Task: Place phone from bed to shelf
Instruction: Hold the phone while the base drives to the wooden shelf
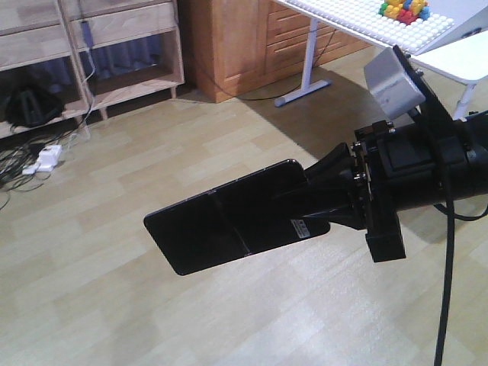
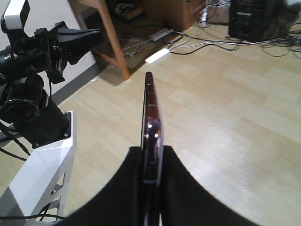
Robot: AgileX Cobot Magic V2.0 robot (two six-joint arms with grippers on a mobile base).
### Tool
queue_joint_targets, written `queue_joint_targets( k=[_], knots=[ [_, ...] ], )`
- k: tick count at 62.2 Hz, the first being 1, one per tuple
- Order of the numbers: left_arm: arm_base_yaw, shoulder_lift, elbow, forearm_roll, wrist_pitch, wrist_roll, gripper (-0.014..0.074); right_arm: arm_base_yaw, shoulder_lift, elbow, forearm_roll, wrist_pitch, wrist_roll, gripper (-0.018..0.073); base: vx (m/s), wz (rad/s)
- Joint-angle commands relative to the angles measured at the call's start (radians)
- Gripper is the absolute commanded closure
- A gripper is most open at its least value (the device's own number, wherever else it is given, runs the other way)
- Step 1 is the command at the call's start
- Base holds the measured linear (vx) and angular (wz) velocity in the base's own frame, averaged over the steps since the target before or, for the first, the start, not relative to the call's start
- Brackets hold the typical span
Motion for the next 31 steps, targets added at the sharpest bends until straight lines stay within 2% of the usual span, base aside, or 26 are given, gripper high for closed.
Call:
queue_joint_targets(
  k=[1,31],
  knots=[
    [0.002,-0.007,-0.024,-0.011,-0.075,-0.009,0.0595,-0.002,-0.027,-0.027,0.090,0.069,-0.006,0.0562,0.49,-0.23],
    [0.002,-0.007,-0.024,-0.011,-0.075,-0.009,0.0595,-0.002,-0.027,-0.027,0.090,0.069,-0.006,0.0562,0.49,-0.16]
  ],
)
